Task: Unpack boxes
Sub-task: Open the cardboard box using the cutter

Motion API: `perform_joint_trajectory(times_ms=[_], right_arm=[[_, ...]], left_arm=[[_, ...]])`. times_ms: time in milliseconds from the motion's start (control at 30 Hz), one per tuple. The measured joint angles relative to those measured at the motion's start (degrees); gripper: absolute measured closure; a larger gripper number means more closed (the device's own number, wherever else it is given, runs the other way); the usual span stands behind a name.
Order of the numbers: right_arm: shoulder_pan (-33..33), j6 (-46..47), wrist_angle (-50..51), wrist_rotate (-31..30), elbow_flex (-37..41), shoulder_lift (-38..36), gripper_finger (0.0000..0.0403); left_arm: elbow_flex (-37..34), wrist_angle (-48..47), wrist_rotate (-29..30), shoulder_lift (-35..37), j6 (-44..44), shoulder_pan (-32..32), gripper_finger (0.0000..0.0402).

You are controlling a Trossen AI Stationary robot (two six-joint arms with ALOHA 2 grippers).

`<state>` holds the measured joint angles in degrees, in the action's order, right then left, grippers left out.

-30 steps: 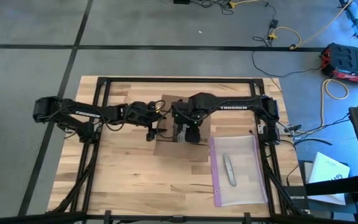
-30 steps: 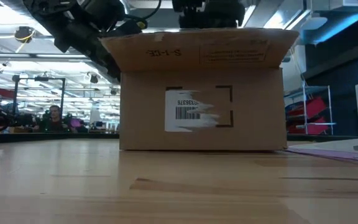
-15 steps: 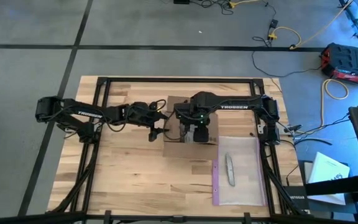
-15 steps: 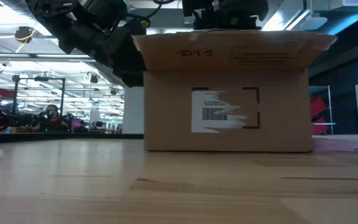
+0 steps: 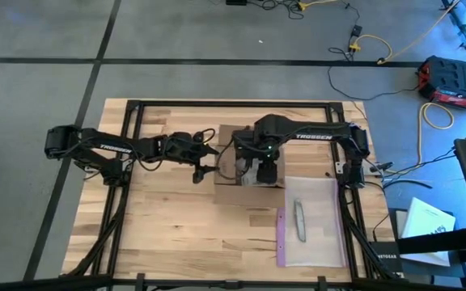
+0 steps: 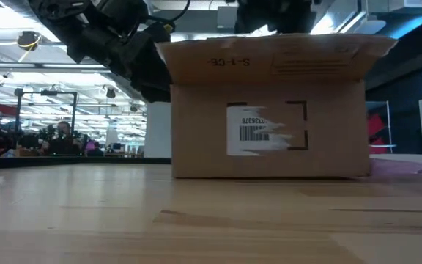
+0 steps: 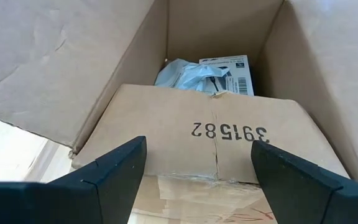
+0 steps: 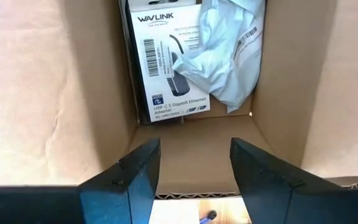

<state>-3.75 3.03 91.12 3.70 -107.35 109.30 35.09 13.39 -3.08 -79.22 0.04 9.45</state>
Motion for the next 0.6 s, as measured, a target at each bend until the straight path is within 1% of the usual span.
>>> perform_joint_trajectory(times_ms=[533,600], right_arm=[[0.0,4.4,-0.9,-0.2,0.4,-7.1,0.0221],[0.0,3.7,-0.9,-1.8,0.7,-8.0,0.0221]], left_arm=[[0.0,-0.2,0.4,0.0,-1.0,0.0,0.0121],[0.0,-0.2,0.5,0.0,-1.1,0.0,0.0121]])
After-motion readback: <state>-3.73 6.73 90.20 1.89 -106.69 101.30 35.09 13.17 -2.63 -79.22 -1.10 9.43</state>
